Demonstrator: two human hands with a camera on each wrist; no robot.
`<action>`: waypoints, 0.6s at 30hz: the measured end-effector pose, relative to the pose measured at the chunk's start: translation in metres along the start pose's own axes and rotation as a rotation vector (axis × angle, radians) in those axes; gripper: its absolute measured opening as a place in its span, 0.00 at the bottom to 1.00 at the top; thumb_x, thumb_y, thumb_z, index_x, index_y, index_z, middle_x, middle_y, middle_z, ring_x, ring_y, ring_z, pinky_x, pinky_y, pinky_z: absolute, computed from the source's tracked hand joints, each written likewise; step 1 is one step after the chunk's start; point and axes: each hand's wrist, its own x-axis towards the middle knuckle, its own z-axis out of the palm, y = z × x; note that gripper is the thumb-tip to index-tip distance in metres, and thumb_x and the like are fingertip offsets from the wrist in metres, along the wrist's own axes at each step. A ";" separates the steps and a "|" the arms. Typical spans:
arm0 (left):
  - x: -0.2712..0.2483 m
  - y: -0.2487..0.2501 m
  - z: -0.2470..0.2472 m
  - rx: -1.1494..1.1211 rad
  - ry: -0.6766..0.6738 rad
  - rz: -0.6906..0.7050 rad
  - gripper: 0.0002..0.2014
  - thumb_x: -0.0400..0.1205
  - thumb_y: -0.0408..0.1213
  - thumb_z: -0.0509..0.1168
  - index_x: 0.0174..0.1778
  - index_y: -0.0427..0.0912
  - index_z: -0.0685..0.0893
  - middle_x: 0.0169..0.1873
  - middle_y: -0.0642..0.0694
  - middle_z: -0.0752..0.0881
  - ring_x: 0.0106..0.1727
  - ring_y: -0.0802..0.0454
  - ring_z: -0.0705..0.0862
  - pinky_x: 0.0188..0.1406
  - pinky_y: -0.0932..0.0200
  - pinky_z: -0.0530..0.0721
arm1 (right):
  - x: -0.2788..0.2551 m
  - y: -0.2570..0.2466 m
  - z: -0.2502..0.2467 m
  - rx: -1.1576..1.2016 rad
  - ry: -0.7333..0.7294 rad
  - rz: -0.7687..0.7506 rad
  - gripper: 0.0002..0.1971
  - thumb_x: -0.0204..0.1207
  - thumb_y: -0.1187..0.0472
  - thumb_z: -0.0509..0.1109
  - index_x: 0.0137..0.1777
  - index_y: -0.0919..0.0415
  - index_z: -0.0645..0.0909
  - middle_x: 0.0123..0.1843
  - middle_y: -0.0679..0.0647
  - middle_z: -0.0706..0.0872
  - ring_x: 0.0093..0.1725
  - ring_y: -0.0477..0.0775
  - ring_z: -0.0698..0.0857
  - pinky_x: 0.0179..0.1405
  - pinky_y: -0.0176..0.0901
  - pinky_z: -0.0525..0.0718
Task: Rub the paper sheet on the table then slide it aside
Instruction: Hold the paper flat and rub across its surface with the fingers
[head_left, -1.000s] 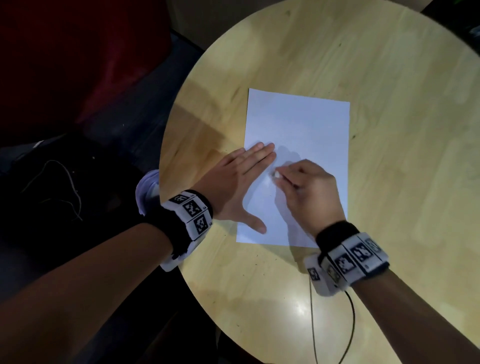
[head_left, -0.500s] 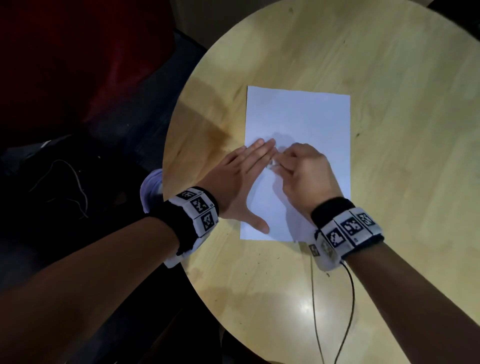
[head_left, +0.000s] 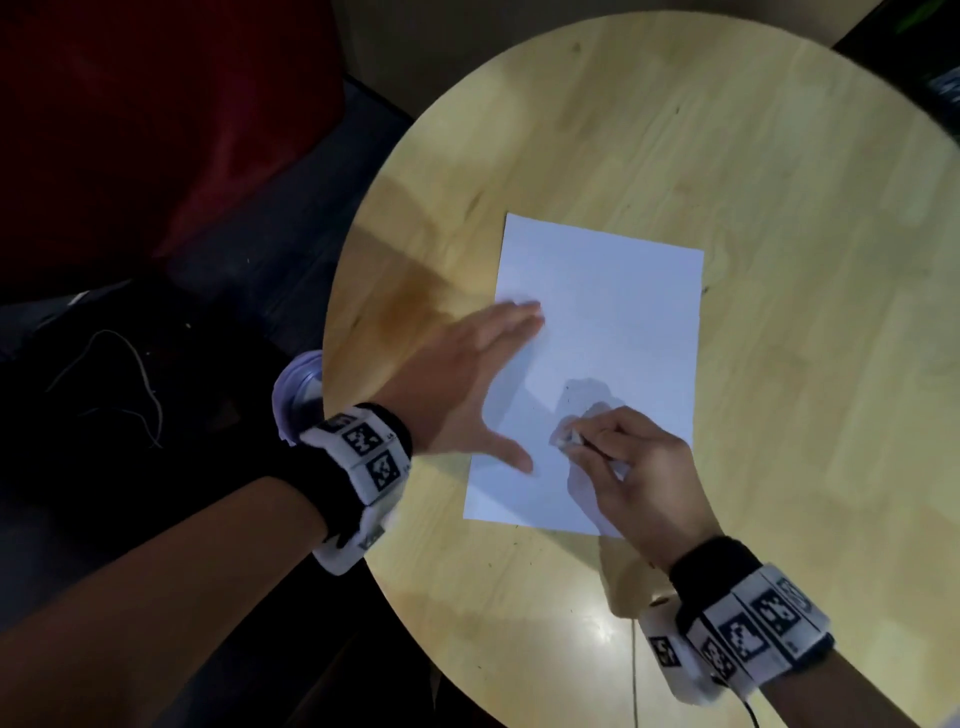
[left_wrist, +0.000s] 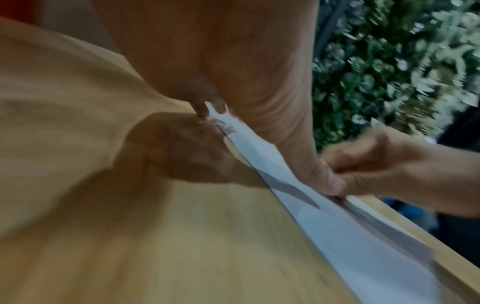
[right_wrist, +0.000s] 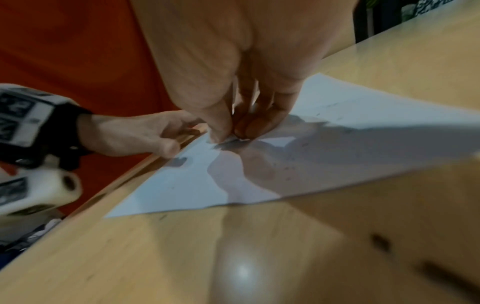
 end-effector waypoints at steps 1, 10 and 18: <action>0.002 -0.005 -0.004 -0.001 0.029 -0.026 0.70 0.58 0.82 0.71 0.90 0.45 0.55 0.90 0.52 0.50 0.90 0.54 0.47 0.88 0.48 0.52 | -0.001 0.000 0.002 0.025 0.017 0.019 0.09 0.76 0.69 0.74 0.49 0.55 0.91 0.47 0.45 0.86 0.50 0.42 0.86 0.52 0.31 0.79; 0.008 -0.014 -0.013 0.201 -0.059 -0.050 0.73 0.54 0.86 0.66 0.91 0.50 0.49 0.90 0.52 0.47 0.90 0.49 0.42 0.85 0.42 0.50 | 0.036 -0.017 0.009 -0.141 0.038 -0.059 0.06 0.76 0.64 0.74 0.48 0.53 0.89 0.36 0.46 0.81 0.37 0.42 0.79 0.40 0.34 0.78; 0.022 -0.015 -0.017 0.300 -0.168 -0.036 0.79 0.53 0.90 0.62 0.89 0.48 0.33 0.88 0.52 0.29 0.88 0.54 0.29 0.87 0.43 0.33 | 0.085 -0.005 0.018 -0.270 0.106 -0.119 0.05 0.78 0.66 0.70 0.44 0.64 0.87 0.36 0.52 0.79 0.37 0.50 0.77 0.40 0.44 0.80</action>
